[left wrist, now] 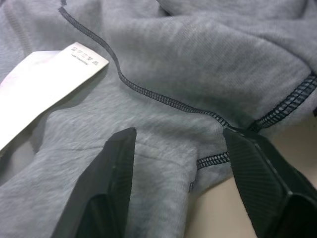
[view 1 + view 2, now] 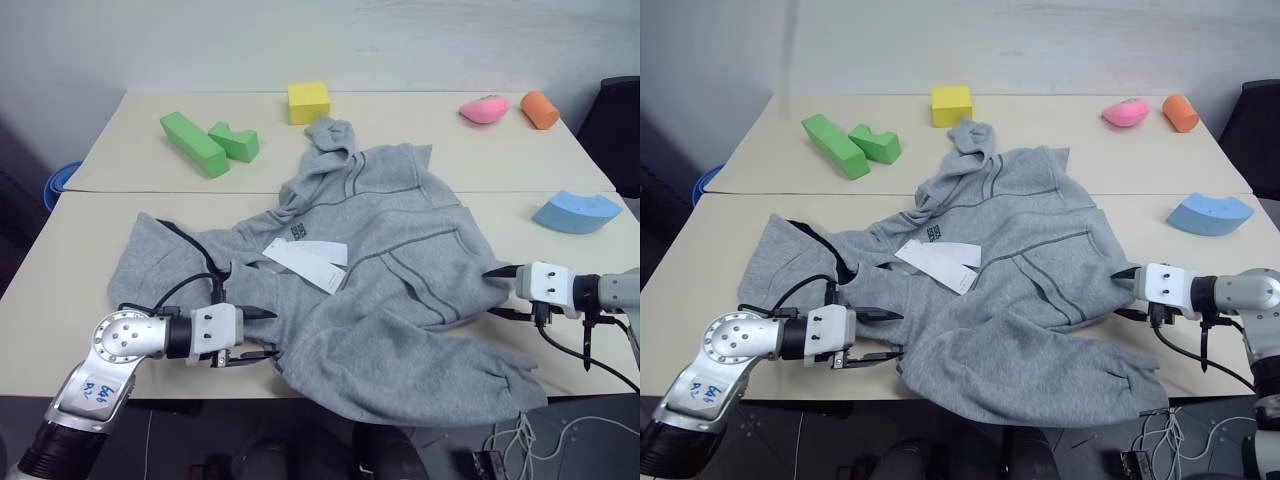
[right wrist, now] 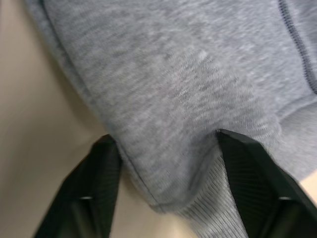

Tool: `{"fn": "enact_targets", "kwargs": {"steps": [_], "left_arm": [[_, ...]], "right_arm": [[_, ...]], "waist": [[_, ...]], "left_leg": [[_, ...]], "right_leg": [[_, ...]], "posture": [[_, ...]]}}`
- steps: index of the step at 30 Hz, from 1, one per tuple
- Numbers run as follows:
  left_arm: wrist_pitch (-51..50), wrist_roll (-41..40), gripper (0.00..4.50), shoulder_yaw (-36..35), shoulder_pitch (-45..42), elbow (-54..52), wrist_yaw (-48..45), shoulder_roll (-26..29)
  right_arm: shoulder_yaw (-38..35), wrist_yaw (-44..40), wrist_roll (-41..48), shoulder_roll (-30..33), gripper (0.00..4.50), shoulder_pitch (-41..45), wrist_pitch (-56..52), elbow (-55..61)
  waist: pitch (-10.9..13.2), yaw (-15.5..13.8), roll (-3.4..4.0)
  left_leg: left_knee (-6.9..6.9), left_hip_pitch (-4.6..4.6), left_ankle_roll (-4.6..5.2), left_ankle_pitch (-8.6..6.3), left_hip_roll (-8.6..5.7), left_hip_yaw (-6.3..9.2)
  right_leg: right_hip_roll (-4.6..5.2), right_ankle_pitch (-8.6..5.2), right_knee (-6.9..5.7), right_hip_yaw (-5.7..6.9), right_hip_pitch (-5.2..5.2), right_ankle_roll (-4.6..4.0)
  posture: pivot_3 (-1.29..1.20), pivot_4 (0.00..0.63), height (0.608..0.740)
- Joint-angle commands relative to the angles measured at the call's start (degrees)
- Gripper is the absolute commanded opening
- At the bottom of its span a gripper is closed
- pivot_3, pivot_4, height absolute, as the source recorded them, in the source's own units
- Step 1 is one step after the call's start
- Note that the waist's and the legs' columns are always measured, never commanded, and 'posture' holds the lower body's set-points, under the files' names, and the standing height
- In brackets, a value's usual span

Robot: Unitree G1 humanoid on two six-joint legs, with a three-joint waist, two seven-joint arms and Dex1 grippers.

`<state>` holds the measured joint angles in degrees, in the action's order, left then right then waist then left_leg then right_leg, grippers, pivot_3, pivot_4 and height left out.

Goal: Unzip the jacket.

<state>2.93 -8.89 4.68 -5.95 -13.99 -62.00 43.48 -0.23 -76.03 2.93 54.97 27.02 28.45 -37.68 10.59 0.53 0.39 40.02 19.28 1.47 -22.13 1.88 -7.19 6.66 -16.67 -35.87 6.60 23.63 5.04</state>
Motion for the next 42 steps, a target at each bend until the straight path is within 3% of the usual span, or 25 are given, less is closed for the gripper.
{"fn": "enact_targets", "kwargs": {"steps": [1,6,7,16,23,27,35,42], "left_arm": [[3.8,1.7,1.54,0.7,-0.8,2.5,-0.5,0.8],[4.1,-0.4,0.16,-0.3,-2.0,5.7,-1.6,1.1],[4.0,-1.1,0.05,-0.9,-2.2,6.3,-1.9,1.3],[7.1,-6.3,0.05,-5.4,-3.9,17.7,-12.1,7.9],[9.1,-7.8,0.05,-6.8,-5.1,22.0,-16.2,9.4],[8.3,-8.8,0.05,-7.3,-4.8,21.9,-16.9,8.8],[0.9,-13.5,0.05,-7.0,-1.9,15.2,-17.2,7.6],[-8.3,-17.7,2.13,-8.1,0.2,8.0,-15.0,7.7]], "right_arm": [[-0.4,-4.0,3.7,0.7,1.62,-1.6,-3.6,1.7],[-2.2,-8.8,9.4,4.3,0.15,-9.5,-13.5,11.8],[-2.7,-9.3,10.6,5.3,0.05,-11.6,-15.8,14.6],[-14.6,-10.9,22.4,13.2,0.05,-42.4,-38.4,50.5],[-24.3,-9.5,26.2,10.6,0.05,-59.8,-49.1,68.3],[-27.6,-8.1,26.3,8.0,0.05,-62.9,-50.2,69.9],[-36.8,-13.2,18.1,8.0,0.05,-69.0,-44.1,58.8],[-38.7,-15.3,13.9,8.3,0.0,-71.7,-37.5,51.9]], "waist": [[0.0,-0.1,0.0],[0.0,-0.6,0.02],[0.0,-0.6,0.02],[0.0,-0.7,0.05],[0.0,-0.9,0.0],[0.0,-1.3,-0.04],[0.0,-1.9,-0.07],[0.0,-1.9,-0.08]], "left_leg": [[0.0,0.0,0.0,0.0,0.0,0.0],[0.0,0.01,0.0,0.0,0.04,0.11],[0.0,0.02,0.01,-0.01,0.03,0.14],[-0.04,0.05,-0.05,-0.07,0.07,0.32],[-0.03,0.08,0.01,-0.2,0.04,0.35],[-0.03,0.09,0.01,-0.25,0.04,0.35],[-0.01,0.06,0.07,-0.27,-0.02,0.28],[0.0,0.04,0.09,-0.27,-0.04,0.28]], "right_leg": [[0.0,0.0,-0.01,0.0,0.0,0.0],[0.05,0.0,0.0,0.09,-0.03,0.0],[0.06,0.0,-0.01,0.11,-0.04,0.0],[0.1,-0.03,0.14,0.27,-0.06,-0.05],[0.14,-0.02,0.23,0.25,-0.08,-0.04],[0.1,-0.03,0.24,0.25,-0.07,-0.05],[0.04,-0.02,0.26,0.18,-0.09,-0.03],[0.06,-0.02,0.28,0.1,-0.13,-0.03]], "posture": [[0.0,0.15,0.74],[0.0,0.15,0.74],[0.0,0.15,0.74],[0.0,0.15,0.74],[0.0,0.15,0.74],[0.0,0.15,0.74],[0.0,0.15,0.74],[0.0,0.15,0.74]]}}
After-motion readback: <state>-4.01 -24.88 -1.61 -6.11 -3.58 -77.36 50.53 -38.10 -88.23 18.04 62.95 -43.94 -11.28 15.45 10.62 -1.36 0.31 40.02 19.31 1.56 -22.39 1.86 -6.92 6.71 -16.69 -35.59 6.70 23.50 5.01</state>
